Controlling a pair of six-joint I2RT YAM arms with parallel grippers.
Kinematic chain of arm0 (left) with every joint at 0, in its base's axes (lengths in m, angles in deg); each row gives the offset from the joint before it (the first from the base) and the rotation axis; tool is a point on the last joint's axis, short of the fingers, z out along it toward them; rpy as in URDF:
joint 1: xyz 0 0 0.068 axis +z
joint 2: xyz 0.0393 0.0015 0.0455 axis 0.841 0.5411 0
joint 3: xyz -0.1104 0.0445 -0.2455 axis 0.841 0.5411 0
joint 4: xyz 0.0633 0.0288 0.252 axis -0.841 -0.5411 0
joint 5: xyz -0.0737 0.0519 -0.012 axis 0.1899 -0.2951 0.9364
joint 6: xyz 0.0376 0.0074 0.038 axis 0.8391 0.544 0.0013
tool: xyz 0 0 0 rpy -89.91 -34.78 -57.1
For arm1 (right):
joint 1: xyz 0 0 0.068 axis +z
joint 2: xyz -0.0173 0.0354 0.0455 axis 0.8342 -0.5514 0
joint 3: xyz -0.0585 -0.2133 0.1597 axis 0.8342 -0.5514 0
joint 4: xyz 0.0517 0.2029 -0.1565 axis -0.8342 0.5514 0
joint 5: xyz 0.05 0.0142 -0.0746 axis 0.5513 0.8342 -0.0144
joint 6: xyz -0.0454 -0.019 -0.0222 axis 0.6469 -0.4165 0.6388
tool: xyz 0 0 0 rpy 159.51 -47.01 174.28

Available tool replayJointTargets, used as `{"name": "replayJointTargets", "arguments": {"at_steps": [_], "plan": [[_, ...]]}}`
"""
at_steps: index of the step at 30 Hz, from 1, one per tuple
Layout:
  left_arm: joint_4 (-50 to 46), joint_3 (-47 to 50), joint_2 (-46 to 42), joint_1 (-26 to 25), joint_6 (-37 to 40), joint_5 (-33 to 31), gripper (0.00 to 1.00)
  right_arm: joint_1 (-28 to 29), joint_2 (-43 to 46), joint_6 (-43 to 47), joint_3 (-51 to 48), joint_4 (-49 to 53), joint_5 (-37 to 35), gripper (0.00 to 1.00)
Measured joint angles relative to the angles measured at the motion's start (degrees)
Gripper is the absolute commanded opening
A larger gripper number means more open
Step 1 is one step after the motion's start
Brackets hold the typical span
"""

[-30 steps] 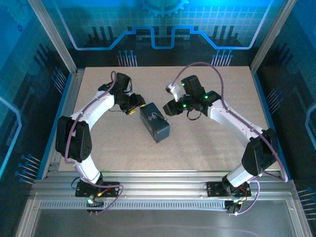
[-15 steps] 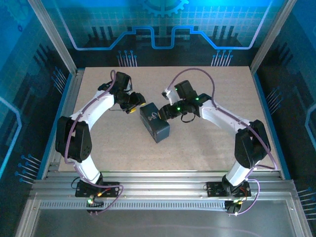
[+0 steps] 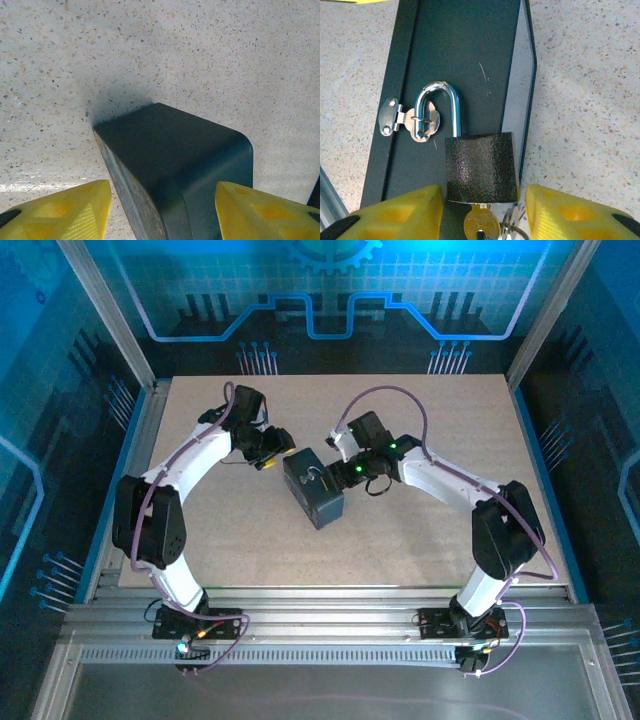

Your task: Unlock a padlock with a key

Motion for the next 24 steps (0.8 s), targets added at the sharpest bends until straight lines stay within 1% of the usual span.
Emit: {"name": "replayJointTargets", "arguments": {"at_steps": [4,7,14,17,20,24], "plan": [[0.0,0.0,0.0,0.0,0.0,0.0,0.58,-0.2,0.1,-0.2,-0.1,-0.4,0.6,0.51],[0.0,0.0,0.0,0.0,0.0,0.0,0.58,-0.9,0.3,-1.0,-0.4,-1.7,2.3,0.51],[0.0,0.0,0.0,0.0,0.0,0.0,0.58,-2.3,0.3,-2.6,-0.6,-4.1,5.9,0.43],[0.0,0.0,0.0,0.0,0.0,0.0,0.58,-2.3,-0.1,-3.0,-0.6,-4.7,7.0,0.37],[0.0,0.0,0.0,0.0,0.0,0.0,0.58,-2.4,-0.8,-3.5,-0.6,-5.4,8.4,0.26],[0.0,0.0,0.0,0.0,0.0,0.0,0.58,-2.6,-1.1,-4.2,-0.6,-7.0,9.9,0.17]]}}
